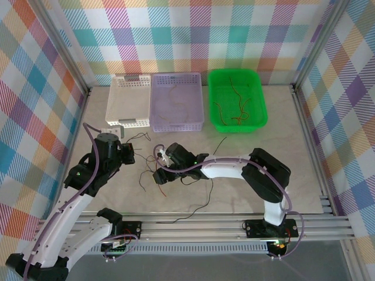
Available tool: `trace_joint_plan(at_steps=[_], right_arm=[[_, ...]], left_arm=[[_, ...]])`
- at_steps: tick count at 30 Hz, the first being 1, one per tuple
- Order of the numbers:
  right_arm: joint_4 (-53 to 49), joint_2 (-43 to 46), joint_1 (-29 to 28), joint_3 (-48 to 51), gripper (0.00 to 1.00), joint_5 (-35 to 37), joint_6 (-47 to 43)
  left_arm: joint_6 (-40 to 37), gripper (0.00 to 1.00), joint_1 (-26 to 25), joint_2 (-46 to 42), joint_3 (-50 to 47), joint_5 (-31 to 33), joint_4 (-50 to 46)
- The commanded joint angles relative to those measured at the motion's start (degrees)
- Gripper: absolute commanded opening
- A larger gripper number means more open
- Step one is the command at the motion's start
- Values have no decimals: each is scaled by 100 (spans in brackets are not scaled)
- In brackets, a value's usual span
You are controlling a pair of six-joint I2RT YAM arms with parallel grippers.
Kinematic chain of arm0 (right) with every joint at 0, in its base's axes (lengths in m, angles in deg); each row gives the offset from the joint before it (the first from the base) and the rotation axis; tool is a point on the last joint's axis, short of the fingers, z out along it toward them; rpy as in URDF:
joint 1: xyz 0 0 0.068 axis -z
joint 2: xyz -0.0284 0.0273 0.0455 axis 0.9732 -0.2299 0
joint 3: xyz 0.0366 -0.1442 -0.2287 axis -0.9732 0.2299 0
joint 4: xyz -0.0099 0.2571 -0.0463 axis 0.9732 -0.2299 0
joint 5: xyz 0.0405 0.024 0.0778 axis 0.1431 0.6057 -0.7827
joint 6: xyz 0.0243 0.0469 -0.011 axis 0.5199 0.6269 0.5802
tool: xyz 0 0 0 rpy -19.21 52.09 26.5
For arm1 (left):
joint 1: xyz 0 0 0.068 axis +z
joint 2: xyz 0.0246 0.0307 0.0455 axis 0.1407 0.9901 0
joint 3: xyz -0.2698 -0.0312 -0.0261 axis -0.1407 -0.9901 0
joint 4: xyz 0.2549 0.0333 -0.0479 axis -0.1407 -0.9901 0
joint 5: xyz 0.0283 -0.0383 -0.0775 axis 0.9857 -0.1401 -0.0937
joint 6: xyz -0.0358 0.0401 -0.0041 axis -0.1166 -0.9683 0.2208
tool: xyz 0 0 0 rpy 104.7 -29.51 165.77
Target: Untangle the cables
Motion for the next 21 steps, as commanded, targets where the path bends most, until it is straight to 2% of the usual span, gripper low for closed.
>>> trace_joint_plan(at_steps=[1, 4, 7, 14, 21], right_arm=[[54, -210, -6, -213, 43, 286, 355], [-213, -170, 4, -152, 18, 699, 475], [-503, 102, 106, 133, 1, 1044, 488], [-437, 1184, 793, 1489, 0, 1100, 554], [-685, 2250, 1734, 2546, 0, 1134, 512]], left_arm=[[-51, 0, -50, -163, -94, 52, 200], [-53, 0, -57, -330, -108, 193, 192], [-45, 0, -59, -449, -92, 454, 148], [249, 0, -59, -270, 393, 833, -341], [89, 0, -51, 41, 1341, 1395, -1153]])
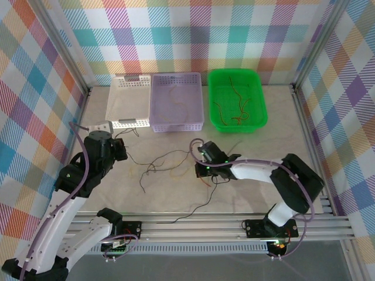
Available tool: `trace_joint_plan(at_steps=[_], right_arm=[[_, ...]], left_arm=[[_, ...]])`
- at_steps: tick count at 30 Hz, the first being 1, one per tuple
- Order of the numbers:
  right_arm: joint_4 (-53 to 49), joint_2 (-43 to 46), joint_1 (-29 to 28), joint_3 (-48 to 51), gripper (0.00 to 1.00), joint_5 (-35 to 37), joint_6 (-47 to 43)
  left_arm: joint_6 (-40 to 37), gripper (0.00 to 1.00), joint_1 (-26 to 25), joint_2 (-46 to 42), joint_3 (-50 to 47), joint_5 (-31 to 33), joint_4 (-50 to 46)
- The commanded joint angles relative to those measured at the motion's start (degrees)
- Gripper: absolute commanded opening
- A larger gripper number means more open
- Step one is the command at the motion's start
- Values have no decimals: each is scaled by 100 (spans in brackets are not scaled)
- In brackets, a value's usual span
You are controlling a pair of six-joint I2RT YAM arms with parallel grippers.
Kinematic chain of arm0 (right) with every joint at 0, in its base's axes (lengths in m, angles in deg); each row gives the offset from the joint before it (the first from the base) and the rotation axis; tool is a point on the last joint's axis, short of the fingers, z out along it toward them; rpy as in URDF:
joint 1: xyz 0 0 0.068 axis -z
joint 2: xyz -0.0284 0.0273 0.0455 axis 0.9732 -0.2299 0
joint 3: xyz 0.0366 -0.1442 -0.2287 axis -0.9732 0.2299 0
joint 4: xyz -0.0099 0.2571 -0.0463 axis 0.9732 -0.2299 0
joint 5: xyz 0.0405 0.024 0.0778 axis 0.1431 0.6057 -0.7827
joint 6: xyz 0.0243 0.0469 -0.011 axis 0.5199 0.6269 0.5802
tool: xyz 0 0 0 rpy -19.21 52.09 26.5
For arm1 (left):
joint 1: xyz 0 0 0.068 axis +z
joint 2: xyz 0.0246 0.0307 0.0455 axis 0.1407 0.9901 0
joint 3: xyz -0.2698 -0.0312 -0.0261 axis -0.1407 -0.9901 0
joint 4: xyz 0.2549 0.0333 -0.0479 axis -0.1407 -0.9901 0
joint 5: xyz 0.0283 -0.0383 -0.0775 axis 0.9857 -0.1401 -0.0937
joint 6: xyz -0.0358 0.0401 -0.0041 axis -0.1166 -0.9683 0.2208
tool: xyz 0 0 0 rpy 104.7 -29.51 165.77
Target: Untangle the cables
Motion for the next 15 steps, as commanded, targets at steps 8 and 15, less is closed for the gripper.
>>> trace_joint_plan(at_steps=[8, 15], right_arm=[[-578, 1160, 949, 447, 0, 5, -355], [-207, 2376, 950, 567, 45, -380, -824]], left_arm=[[65, 0, -44, 397, 1108, -162, -698], [802, 0, -43, 483, 971, -1423, -118]])
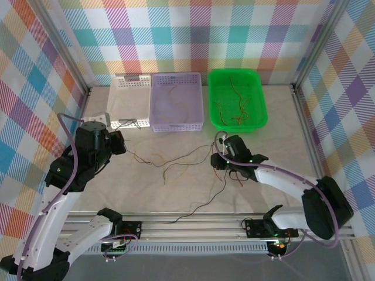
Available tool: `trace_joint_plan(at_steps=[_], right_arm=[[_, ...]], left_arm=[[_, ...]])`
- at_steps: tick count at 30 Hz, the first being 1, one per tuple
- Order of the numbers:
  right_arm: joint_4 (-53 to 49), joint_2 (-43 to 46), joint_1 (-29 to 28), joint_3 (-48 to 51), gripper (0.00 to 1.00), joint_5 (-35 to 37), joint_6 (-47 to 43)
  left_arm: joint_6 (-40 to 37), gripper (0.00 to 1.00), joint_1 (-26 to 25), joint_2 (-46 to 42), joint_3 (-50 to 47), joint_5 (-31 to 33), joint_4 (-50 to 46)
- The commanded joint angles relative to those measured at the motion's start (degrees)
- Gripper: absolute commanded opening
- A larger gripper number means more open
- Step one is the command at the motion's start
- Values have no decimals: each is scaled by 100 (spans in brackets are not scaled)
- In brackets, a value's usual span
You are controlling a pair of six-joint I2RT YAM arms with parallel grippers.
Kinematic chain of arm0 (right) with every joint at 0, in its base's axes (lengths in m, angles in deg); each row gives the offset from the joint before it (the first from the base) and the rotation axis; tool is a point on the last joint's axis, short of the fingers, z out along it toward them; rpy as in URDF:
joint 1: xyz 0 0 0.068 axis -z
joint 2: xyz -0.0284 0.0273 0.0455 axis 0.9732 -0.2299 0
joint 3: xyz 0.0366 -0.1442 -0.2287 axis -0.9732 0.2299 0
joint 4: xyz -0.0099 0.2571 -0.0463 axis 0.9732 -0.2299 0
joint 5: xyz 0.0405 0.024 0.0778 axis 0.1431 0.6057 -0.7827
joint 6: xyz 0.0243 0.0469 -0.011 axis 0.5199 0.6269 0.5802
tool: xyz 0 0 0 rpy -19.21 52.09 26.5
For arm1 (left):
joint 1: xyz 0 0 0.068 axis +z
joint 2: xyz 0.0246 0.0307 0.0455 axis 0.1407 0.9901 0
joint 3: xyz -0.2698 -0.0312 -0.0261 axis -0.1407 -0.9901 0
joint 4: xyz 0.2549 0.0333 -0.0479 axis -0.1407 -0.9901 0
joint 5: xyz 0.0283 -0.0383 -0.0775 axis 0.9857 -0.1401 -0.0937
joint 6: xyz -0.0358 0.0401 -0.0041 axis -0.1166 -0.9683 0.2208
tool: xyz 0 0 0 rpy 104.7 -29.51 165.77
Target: Untangle the cables
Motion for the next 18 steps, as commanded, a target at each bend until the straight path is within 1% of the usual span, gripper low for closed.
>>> trace_joint_plan(at_steps=[1, 5, 6, 8, 12, 15, 18], right_arm=[[322, 735, 6, 106, 52, -332, -417], [791, 1260, -24, 129, 65, -1029, -517], [832, 1277, -57, 66, 67, -1182, -548], [791, 1236, -162, -56, 69, -1267, -631], [956, 1089, -324, -78, 72, -1481, -688], [1244, 880, -725, -146, 75, -1452, -916], [1544, 495, -1207, -320, 77, -1143, -1283]], left_arm=[[469, 0, -44, 27, -23, -802, 421], [745, 0, -44, 148, -81, -1360, 781], [824, 0, -53, 164, -104, -1458, 868], [911, 0, -50, 172, -82, -1463, 959], [885, 0, -52, 239, 306, -1171, 839], [971, 0, -53, 350, 688, -1199, 845], [1234, 0, -53, 437, 967, -1356, 961]])
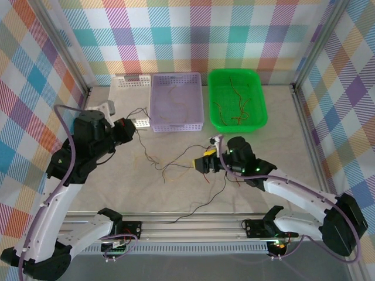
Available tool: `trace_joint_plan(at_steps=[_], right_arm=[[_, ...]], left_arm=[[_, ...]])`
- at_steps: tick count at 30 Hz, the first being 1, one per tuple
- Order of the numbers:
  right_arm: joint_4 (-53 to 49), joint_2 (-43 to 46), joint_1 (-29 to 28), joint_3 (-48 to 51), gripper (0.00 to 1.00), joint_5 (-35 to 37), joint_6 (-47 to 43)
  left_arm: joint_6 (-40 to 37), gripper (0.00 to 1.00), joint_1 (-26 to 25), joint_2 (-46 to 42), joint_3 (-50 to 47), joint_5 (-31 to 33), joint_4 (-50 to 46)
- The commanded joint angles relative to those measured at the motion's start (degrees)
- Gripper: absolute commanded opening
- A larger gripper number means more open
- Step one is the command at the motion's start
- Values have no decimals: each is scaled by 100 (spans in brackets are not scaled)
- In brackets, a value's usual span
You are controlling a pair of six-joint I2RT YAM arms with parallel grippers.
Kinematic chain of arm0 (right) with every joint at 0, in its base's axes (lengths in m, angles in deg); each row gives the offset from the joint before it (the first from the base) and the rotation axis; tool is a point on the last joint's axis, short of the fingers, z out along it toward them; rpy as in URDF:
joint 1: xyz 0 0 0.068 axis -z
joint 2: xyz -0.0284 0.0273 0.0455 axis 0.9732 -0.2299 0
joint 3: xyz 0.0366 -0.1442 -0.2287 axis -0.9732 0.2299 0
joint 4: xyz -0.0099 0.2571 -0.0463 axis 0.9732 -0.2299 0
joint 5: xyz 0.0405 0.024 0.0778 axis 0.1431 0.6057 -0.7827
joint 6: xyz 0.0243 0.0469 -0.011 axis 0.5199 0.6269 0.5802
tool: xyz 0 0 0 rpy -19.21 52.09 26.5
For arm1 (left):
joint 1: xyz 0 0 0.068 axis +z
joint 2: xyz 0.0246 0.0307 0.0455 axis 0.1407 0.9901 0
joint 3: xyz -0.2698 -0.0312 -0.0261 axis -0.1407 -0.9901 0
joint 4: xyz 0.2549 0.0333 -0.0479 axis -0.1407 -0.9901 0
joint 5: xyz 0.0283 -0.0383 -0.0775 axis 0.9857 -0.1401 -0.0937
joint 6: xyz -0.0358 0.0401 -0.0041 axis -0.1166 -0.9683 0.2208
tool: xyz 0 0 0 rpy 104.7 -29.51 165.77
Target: Untangle the cables
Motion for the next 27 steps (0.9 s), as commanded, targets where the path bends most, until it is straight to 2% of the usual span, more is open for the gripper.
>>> trace_joint_plan(at_steps=[1, 5, 9, 15, 22, 23, 25, 26, 27], right_arm=[[720, -415, -443, -340, 77, 92, -533], [1248, -1189, -752, -557, 77, 321, -709], [1566, -1872, -999, -806, 77, 922, -1262], [1915, -2794, -1030, -1200, 76, 1270, -1647], [2143, -3465, -1027, -1444, 71, 2316, -1898], [2115, -3551, -1031, -1500, 65, 2348, -1930], [2045, -3678, -1030, -1574, 43, 2430, -1962], [2019, -3728, -1032, -1579, 29, 2503, -1950], [1986, -3738, -1024, -1567, 21, 2543, -1946]], left_arm=[[377, 0, -53, 22, 368, -232, 273], [637, 0, -52, 55, 498, -323, 330], [684, 0, -53, 74, 707, -350, 182], [801, 0, -53, 104, 914, -558, 127], [850, 0, -55, 30, 1009, -713, 24], [841, 0, -60, 25, 1026, -718, 1], [818, 0, -53, 2, 1070, -736, -59], [790, 0, -54, -12, 1102, -724, -108], [744, 0, -53, -26, 1153, -707, -180]])
